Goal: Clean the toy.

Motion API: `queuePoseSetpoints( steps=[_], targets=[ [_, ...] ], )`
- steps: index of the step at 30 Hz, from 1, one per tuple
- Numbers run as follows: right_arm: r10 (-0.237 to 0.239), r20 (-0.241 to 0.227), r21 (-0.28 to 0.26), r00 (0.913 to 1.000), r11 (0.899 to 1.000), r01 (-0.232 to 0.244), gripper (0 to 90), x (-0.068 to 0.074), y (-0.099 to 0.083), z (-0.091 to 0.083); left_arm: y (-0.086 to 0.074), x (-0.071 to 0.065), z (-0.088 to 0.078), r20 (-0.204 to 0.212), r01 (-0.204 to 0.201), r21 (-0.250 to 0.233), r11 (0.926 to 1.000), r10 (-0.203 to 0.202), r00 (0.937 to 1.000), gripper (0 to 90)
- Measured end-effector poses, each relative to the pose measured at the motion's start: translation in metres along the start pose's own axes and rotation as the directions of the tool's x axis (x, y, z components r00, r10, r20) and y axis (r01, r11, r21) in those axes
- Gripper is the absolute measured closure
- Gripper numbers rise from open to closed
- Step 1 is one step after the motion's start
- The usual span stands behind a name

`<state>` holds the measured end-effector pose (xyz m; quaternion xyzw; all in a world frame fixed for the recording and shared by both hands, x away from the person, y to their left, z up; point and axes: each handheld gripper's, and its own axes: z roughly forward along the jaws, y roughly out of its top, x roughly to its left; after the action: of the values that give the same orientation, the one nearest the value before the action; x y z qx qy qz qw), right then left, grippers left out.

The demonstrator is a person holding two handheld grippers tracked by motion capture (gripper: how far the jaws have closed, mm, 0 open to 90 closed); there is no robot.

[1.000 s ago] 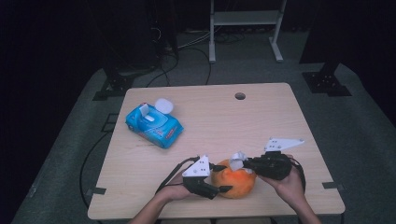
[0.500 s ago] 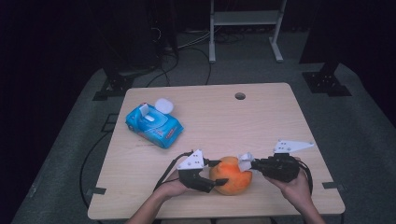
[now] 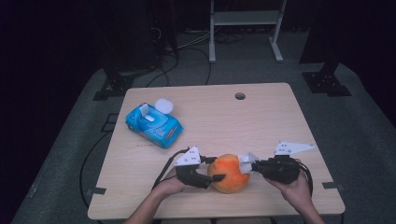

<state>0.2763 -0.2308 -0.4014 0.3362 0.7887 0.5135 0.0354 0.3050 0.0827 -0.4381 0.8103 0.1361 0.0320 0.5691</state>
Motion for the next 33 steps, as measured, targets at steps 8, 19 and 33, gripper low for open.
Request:
queuePoseSetpoints(
  steps=[8,19,33],
  targets=[
    [0.025,0.024,0.000,0.9994,1.000,-0.025,85.1,-0.006,-0.001,-0.005,0.000,0.001,0.001,-0.008,0.023,-0.007,0.9997,-0.023,0.9997,35.5],
    [-0.047,-0.118,-0.032,0.9919,0.999,0.043,85.1,0.025,0.031,0.027,0.007,-0.014,0.014,0.004,-0.036,0.016,0.9992,0.036,0.9994,35.5],
    [-0.035,-0.063,0.008,0.9974,0.999,0.036,85.2,0.011,0.019,0.021,0.005,-0.013,0.012,0.049,-0.053,0.012,0.9985,0.052,0.9974,19.7]
  ],
)
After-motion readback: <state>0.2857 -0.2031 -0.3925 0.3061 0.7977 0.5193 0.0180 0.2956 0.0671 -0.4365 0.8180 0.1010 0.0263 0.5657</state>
